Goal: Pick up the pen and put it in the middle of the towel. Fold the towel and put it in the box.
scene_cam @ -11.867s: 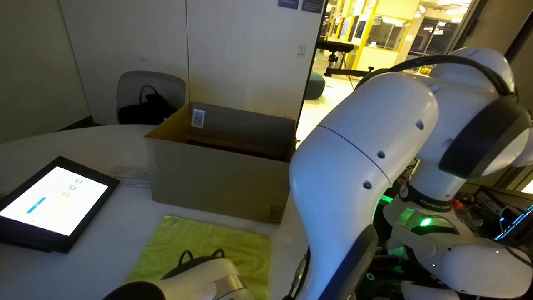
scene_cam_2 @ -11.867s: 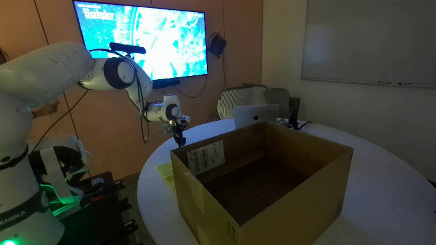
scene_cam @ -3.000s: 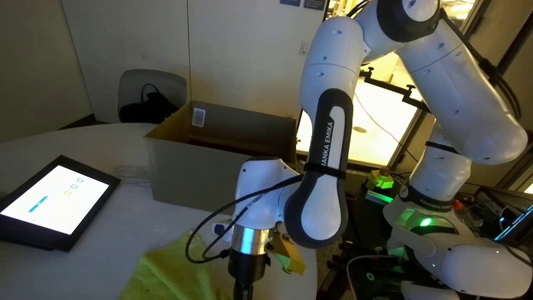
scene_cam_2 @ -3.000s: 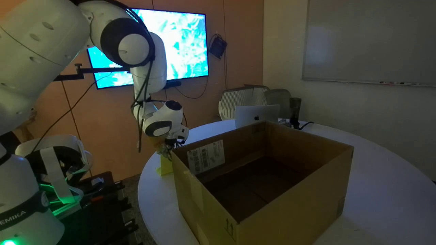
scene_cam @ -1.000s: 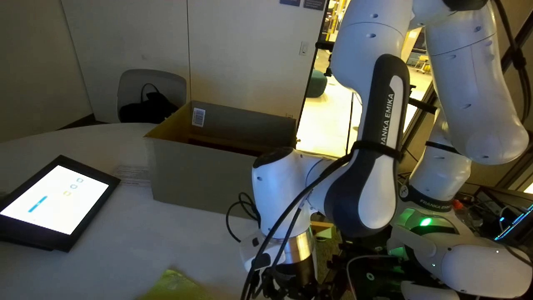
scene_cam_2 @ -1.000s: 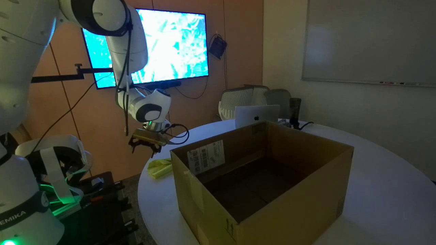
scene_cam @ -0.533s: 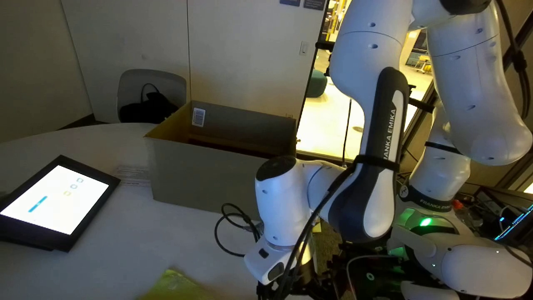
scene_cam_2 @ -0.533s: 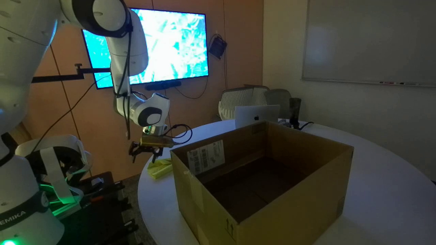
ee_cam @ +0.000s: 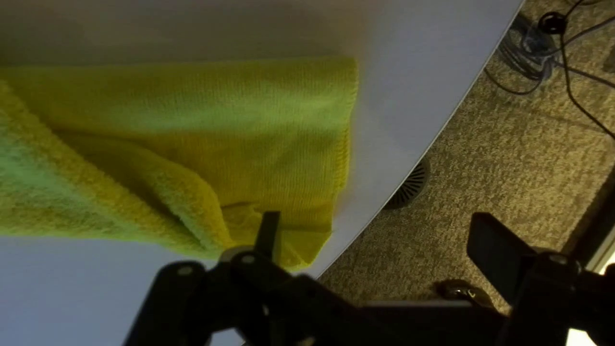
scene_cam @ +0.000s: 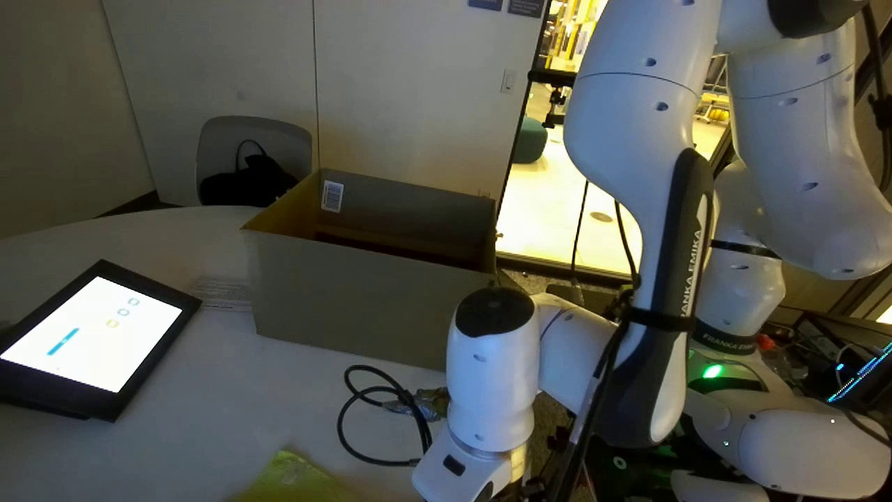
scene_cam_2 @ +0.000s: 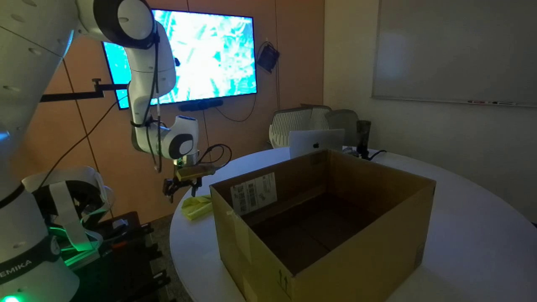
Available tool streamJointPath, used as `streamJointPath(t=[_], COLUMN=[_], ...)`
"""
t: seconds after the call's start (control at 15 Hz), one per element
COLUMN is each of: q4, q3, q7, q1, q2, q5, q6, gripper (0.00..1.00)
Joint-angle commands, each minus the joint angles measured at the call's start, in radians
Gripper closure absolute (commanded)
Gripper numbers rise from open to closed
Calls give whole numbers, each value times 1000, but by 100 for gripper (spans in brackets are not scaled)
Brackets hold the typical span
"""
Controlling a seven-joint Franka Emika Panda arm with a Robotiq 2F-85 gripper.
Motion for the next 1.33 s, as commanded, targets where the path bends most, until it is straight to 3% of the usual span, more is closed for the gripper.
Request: streamJointPath(t=[0.0,0.47,0.8,1.27], q4=[-38,-34,-19,-7], q3=[-84,-278,-432,-515], q7=[55,242,399,535], q1=[113,349,520,621], q2=[-36,-20,-2,20], q5=[-58,-163,-252,-337], q6=[111,244,268,247], gripper=[0,0,0,0])
